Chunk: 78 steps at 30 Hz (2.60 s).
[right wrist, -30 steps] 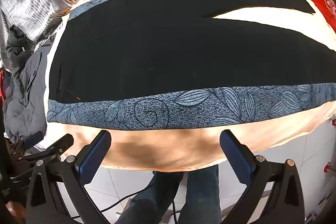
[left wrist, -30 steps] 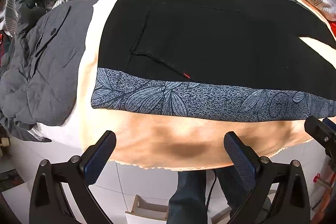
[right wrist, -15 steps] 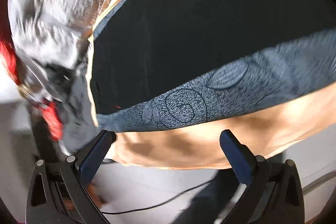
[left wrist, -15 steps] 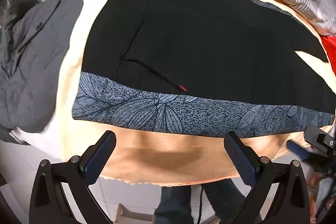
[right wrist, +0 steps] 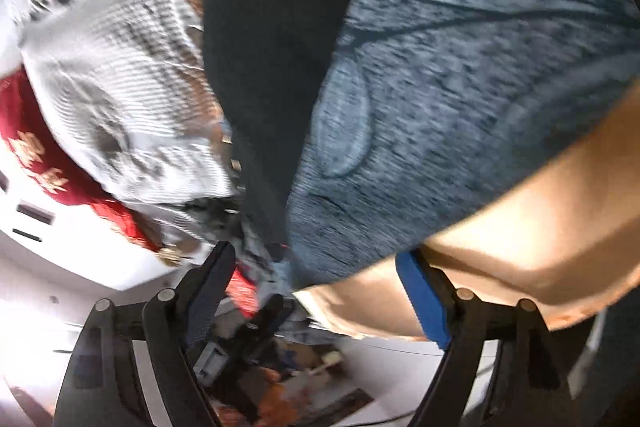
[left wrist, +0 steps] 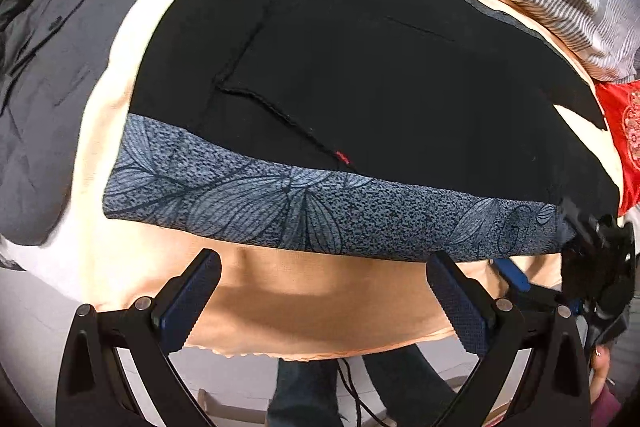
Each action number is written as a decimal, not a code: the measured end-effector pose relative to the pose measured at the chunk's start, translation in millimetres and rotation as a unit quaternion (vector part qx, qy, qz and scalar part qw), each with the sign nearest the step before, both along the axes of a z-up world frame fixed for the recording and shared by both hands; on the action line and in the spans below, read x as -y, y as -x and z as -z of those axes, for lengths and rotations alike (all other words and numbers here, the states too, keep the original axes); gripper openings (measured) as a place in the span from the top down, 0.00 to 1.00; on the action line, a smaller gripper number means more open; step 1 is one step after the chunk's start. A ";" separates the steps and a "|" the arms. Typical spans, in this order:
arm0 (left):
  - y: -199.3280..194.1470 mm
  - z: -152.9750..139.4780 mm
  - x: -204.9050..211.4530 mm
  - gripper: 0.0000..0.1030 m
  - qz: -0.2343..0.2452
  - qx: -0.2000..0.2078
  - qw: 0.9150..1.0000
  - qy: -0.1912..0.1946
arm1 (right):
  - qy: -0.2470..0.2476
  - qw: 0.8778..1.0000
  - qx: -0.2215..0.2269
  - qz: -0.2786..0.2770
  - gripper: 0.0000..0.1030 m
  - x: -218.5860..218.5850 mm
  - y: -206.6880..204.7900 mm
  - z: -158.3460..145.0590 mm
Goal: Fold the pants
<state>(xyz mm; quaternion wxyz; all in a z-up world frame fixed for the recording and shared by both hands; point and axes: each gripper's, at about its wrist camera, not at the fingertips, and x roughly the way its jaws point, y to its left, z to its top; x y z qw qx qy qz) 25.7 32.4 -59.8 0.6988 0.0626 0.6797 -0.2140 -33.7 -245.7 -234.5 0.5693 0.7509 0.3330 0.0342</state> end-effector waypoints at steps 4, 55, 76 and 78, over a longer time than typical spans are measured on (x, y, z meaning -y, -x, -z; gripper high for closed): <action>-1.3 1.2 4.7 0.00 -0.010 -0.024 0.999 0.029 | -0.011 1.000 0.025 0.014 0.18 1.6 -12.7 0.9; -279.2 6.7 130.3 0.47 -0.158 0.092 0.983 -0.015 | 0.022 0.971 -0.060 -0.231 0.80 163.1 -323.8 -16.2; -229.2 15.0 178.7 0.43 -0.062 0.133 0.977 -0.156 | 0.199 0.906 -0.080 -0.364 0.24 136.7 -323.3 -58.3; -213.6 -0.3 183.1 0.43 -0.051 0.139 0.977 -0.153 | 0.215 0.916 -0.063 -0.332 0.24 149.8 -315.3 -68.4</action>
